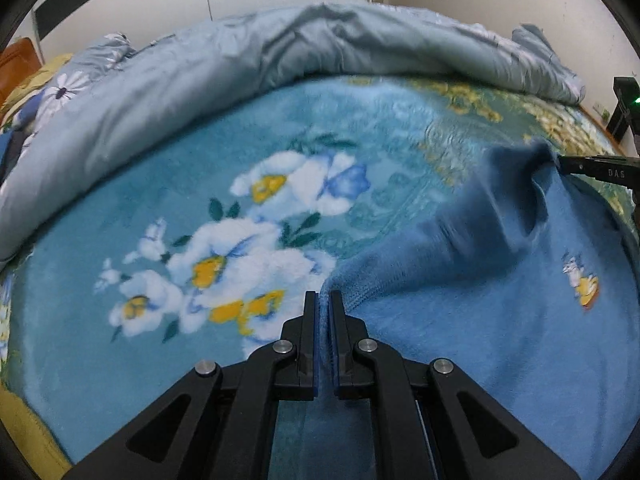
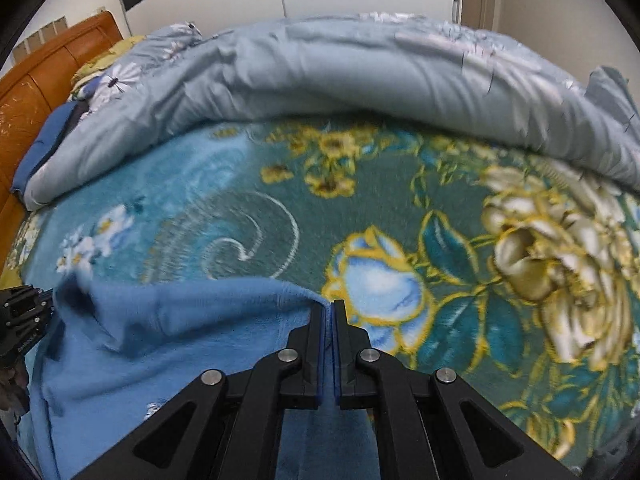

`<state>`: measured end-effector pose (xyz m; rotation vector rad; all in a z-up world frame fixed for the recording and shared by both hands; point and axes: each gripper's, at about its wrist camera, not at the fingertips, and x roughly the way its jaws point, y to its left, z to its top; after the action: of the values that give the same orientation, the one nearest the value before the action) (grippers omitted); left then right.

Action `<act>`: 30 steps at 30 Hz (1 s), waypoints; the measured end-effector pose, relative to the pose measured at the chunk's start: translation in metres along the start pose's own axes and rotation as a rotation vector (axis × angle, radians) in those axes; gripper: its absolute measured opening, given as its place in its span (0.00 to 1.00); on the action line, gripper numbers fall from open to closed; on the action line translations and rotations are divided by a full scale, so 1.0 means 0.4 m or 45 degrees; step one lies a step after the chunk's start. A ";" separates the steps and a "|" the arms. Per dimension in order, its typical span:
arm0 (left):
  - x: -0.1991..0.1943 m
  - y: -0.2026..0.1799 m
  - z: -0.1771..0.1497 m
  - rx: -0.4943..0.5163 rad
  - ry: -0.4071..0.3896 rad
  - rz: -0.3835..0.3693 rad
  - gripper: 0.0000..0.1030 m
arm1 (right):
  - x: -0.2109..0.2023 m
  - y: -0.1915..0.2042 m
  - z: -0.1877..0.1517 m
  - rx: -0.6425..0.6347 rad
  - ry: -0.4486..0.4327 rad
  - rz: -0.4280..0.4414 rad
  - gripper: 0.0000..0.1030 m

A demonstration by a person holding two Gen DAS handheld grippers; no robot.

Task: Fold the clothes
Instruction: 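Hold the sweatshirt up with both grippers and shake it out, then lay the sweatshirt flat on the bed and open both grippers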

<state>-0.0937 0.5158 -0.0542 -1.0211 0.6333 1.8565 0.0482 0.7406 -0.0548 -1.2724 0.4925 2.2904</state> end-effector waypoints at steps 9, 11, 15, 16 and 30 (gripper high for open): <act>-0.072 0.039 -0.019 -0.037 -0.071 -0.108 0.07 | 0.002 0.007 -0.008 -0.014 -0.015 0.000 0.06; -0.108 0.040 -0.034 -0.027 -0.085 -0.128 0.10 | -0.019 0.012 -0.011 -0.016 -0.042 -0.007 0.15; -0.149 0.028 -0.085 -0.030 -0.033 -0.185 0.35 | -0.081 0.011 -0.024 0.035 -0.113 -0.004 0.38; -0.158 0.024 -0.100 -0.031 -0.019 -0.199 0.36 | -0.099 0.011 -0.031 0.047 -0.129 0.007 0.38; -0.314 -0.062 -0.384 -0.093 -0.066 -0.139 0.40 | -0.308 0.059 -0.301 0.025 -0.191 0.095 0.39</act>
<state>0.0204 0.3534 -0.0290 -1.0314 0.4726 1.8151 0.1745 0.6308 -0.0077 -1.0796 0.5163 2.4145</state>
